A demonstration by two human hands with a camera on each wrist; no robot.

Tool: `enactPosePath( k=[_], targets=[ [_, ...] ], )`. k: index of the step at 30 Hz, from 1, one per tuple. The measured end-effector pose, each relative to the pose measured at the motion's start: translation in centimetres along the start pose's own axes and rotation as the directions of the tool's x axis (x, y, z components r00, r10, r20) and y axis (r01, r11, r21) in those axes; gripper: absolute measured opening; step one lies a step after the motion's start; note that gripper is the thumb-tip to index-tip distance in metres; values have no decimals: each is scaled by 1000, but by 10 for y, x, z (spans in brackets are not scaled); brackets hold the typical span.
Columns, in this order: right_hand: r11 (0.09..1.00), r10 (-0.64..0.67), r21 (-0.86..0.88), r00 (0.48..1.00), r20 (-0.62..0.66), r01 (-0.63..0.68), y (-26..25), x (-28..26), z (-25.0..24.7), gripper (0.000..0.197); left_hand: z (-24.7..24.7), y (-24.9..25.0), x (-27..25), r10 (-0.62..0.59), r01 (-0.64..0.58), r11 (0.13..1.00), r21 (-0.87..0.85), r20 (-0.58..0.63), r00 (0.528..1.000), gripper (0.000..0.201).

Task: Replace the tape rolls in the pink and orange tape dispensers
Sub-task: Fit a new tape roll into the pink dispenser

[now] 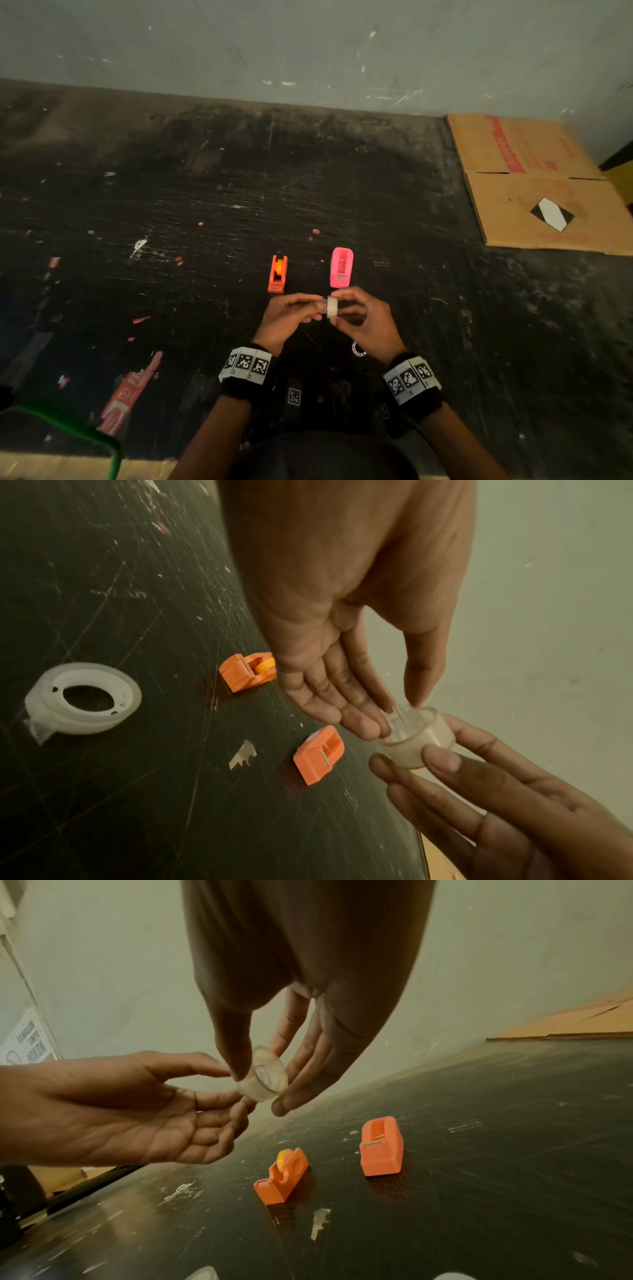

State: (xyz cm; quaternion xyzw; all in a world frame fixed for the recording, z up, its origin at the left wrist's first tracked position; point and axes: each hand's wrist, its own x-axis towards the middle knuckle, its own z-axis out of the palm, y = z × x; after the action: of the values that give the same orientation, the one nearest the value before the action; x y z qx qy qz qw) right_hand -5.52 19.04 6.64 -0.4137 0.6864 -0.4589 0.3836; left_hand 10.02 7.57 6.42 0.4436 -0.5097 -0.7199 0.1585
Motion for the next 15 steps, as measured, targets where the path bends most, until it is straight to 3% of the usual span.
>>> enactPosePath(
  k=[10,15],
  targets=[
    [998,-18,-56,998,-57,14,-2,0,-1,46,1,2,-2,-3,4,999,-48,25,1000,30],
    [998,-20,-53,998,-65,17,-3,2,-1,45,4,5,-1,65,-64,997,39,-8,998,30]
  ],
)
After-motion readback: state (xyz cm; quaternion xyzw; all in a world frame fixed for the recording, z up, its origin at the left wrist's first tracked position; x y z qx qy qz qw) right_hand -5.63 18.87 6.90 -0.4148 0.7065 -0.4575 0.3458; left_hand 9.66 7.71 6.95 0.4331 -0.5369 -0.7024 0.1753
